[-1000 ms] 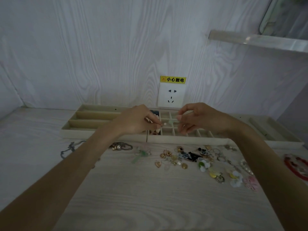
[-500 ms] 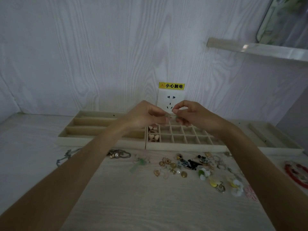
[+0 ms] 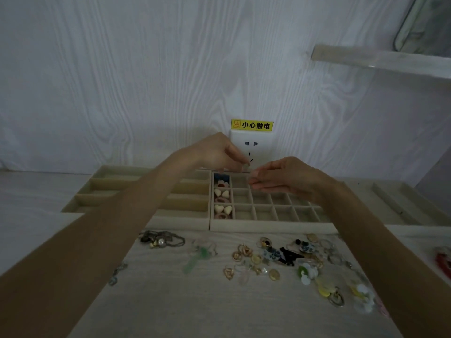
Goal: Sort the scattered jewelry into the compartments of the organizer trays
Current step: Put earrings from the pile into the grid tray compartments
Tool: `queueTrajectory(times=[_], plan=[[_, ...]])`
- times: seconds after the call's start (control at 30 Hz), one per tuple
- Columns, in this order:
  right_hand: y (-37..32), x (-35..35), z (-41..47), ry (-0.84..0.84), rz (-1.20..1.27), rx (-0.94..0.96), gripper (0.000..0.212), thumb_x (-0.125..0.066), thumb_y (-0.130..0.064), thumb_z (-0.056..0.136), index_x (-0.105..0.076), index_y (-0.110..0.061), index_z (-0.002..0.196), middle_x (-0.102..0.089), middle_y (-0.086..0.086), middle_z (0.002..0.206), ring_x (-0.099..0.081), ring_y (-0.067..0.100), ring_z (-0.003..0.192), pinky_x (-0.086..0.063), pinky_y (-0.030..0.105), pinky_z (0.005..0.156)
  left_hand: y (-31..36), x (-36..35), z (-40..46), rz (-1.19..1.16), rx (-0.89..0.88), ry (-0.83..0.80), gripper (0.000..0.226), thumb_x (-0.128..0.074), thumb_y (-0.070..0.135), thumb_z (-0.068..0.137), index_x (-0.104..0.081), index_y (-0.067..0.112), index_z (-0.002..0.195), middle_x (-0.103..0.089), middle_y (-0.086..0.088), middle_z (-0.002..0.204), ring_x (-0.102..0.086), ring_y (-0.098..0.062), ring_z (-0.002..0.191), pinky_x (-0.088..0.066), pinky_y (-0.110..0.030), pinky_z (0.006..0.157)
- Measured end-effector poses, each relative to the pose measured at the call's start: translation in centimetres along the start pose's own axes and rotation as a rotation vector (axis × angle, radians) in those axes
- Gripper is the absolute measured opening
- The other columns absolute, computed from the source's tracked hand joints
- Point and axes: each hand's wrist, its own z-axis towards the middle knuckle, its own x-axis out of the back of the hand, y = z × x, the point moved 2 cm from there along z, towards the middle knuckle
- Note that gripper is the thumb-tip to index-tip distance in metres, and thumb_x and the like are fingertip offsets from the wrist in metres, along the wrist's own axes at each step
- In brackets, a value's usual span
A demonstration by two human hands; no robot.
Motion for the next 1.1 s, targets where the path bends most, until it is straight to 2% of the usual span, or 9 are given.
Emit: queueTrajectory(times=[0.07, 0.17, 0.33, 0.43, 0.57, 0.77, 0.9, 0.97, 1.1], plan=[[0.1, -0.1, 0.4, 0.06, -0.099, -0.009, 0.026, -0.069, -0.017, 0.083, -0.068, 0.001, 0.102, -0.072, 0.013, 0.096, -0.07, 0.013, 0.08, -0.056, 0.015, 0.065, -0.4, -0.4, 0.1, 0.018, 0.011, 0.017, 0.027, -0.071, 0.011, 0.08, -0.071, 0.012, 0.107, -0.07, 0.001, 0.099, -0.062, -0.004, 0.082, -0.049, -0.017, 0.078], [0.2, -0.1, 1.2, 0.197, -0.302, 0.019, 0.022, -0.073, -0.027, 0.079, -0.073, -0.008, 0.089, -0.071, 0.003, 0.08, -0.063, 0.006, 0.066, -0.051, 0.014, 0.059, -1.2, -1.0, 0.2, -0.025, 0.035, 0.031, 0.025, -0.073, 0.009, 0.078, -0.073, 0.011, 0.103, -0.072, -0.002, 0.098, -0.066, -0.013, 0.092, -0.051, -0.029, 0.092], [0.9, -0.1, 2.3, 0.298, -0.405, 0.049, 0.025, -0.077, -0.034, 0.073, -0.076, -0.015, 0.09, -0.07, -0.002, 0.092, -0.061, 0.009, 0.093, -0.046, 0.021, 0.078, -2.0, -1.9, 0.3, 0.005, 0.061, 0.065, 0.026, -0.073, 0.007, 0.077, -0.072, 0.01, 0.104, -0.071, -0.005, 0.095, -0.065, -0.015, 0.09, -0.051, -0.033, 0.093], [1.4, -0.3, 2.6, 0.311, -0.426, 0.061, 0.018, -0.076, -0.029, 0.076, -0.077, -0.016, 0.088, -0.071, -0.003, 0.087, -0.063, 0.008, 0.089, -0.045, 0.018, 0.071, -2.3, -2.1, 0.2, 0.062, 0.053, 0.085, 0.026, -0.073, 0.011, 0.078, -0.073, 0.012, 0.103, -0.072, -0.006, 0.1, -0.067, -0.013, 0.09, -0.052, -0.031, 0.09], [1.9, -0.5, 2.7, 0.332, -0.425, 0.105, 0.014, -0.077, -0.029, 0.075, -0.076, -0.019, 0.085, -0.068, -0.007, 0.075, -0.058, 0.0, 0.073, -0.044, 0.013, 0.06, -2.4, -2.3, -0.2, 0.112, 0.063, 0.125, 0.029, -0.077, 0.02, 0.074, -0.073, 0.019, 0.103, -0.073, 0.001, 0.096, -0.068, -0.01, 0.088, -0.054, -0.034, 0.087], [1.9, -1.3, 3.5, 0.374, -0.546, 0.176, 0.012, -0.076, -0.029, 0.075, -0.077, -0.02, 0.082, -0.071, -0.005, 0.078, -0.064, 0.009, 0.078, -0.053, 0.029, 0.074, -1.9, -1.2, -0.8, 0.1, 0.058, 0.186, 0.03, -0.075, 0.013, 0.073, -0.073, 0.019, 0.103, -0.074, 0.002, 0.095, -0.067, -0.008, 0.088, -0.053, -0.035, 0.09], [1.9, -2.0, 4.3, 0.4, -0.668, 0.168, 0.012, -0.074, -0.029, 0.075, -0.077, -0.02, 0.083, -0.073, -0.002, 0.083, -0.066, 0.013, 0.079, -0.057, 0.036, 0.076, -0.9, -0.3, -1.3, 0.312, 0.019, 0.173, 0.024, -0.063, 0.018, 0.086, -0.072, 0.03, 0.106, -0.07, 0.009, 0.107, -0.064, -0.007, 0.095, -0.05, -0.032, 0.091], [1.9, -2.1, 4.5, 0.406, -0.721, 0.167, 0.016, -0.072, -0.032, 0.076, -0.078, -0.019, 0.084, -0.073, 0.001, 0.083, -0.066, 0.016, 0.079, -0.056, 0.037, 0.074, -0.7, -0.5, -1.6, 0.455, -0.002, 0.1, 0.029, -0.055, 0.018, 0.09, -0.069, 0.033, 0.11, -0.066, 0.01, 0.118, -0.061, -0.012, 0.104, -0.05, -0.034, 0.091], [1.6, -2.5, 4.4, 0.378, -0.897, 0.152, 0.029, -0.066, -0.041, 0.081, -0.075, -0.017, 0.093, -0.067, 0.007, 0.078, -0.062, 0.021, 0.072, -0.045, 0.03, 0.057, -1.3, -1.6, -1.7, 0.661, -0.013, -0.069, 0.043, -0.046, 0.014, 0.089, -0.06, 0.035, 0.123, -0.06, 0.002, 0.126, -0.057, -0.022, 0.11, -0.049, -0.038, 0.088]])
